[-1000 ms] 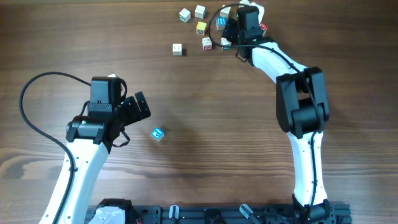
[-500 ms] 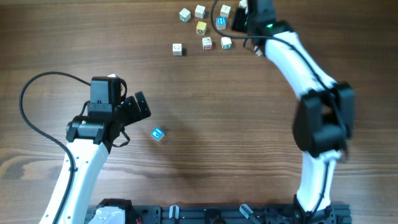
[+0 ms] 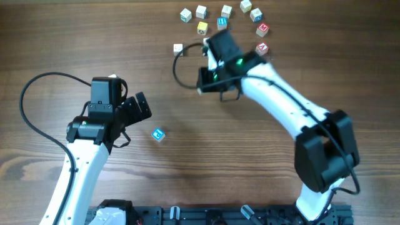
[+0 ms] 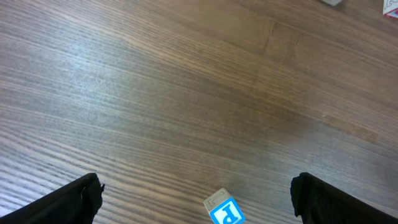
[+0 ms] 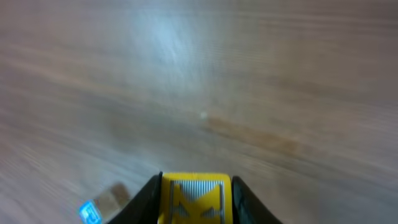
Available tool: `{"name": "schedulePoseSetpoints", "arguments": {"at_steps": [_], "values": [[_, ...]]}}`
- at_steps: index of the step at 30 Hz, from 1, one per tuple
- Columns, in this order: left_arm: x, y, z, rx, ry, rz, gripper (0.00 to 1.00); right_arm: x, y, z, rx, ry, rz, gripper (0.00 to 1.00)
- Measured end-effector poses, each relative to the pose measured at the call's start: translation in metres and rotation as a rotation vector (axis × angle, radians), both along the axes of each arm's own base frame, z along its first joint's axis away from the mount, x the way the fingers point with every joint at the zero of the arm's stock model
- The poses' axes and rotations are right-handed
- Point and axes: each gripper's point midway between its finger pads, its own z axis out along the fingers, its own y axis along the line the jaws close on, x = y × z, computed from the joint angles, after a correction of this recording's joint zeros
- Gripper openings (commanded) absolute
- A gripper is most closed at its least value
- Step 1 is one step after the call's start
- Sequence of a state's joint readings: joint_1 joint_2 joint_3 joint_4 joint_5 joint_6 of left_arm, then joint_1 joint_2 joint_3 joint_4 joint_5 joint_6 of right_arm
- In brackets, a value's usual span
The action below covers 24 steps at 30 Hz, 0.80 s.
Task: Form a tower
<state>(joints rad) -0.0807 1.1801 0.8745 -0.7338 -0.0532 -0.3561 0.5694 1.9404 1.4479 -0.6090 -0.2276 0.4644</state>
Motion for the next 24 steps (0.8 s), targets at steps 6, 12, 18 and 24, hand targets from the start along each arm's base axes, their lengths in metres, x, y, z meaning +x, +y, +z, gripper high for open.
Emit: {"name": "schedulePoseSetpoints", "arguments": {"at_steps": [6,12,18,24], "values": [[0.000,0.000,0.000,0.000,0.000,0.000,1.00,-0.043,0.045,-0.039,0.033,0.033,0.002,0.20],[0.000,0.000,0.000,0.000,0.000,0.000,1.00,-0.042,0.044,-0.040,0.017,0.035,-0.075,0.20],[0.001,0.000,0.000,0.000,-0.003,0.000,1.00,-0.041,0.043,-0.040,0.020,0.039,-0.090,0.20],[-0.014,0.068,-0.003,0.084,0.035,0.284,1.00,-0.041,0.043,-0.040,0.021,0.042,-0.095,0.20]]}}
